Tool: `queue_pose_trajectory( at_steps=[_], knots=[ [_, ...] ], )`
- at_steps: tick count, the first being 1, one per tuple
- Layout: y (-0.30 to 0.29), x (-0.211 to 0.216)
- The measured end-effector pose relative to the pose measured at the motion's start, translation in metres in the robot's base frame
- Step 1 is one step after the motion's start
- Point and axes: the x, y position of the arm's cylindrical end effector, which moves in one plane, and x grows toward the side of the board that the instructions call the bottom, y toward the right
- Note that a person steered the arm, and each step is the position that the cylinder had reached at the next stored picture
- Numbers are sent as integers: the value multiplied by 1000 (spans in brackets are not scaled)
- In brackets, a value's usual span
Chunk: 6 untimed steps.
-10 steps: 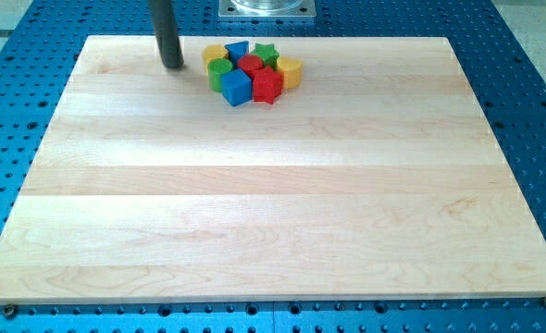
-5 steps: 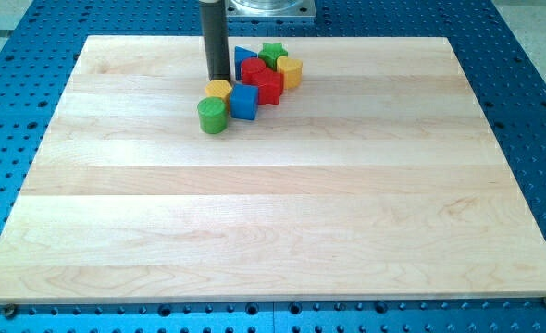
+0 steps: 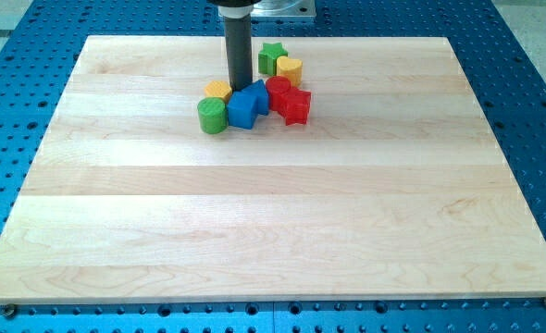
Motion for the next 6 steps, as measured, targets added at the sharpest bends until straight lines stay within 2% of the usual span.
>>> queue_pose_trajectory(
  at_steps=[1,2,3,6],
  knots=[
    [-6,-10],
    [-34,8],
    [-35,34],
    [-51,34]
  ],
)
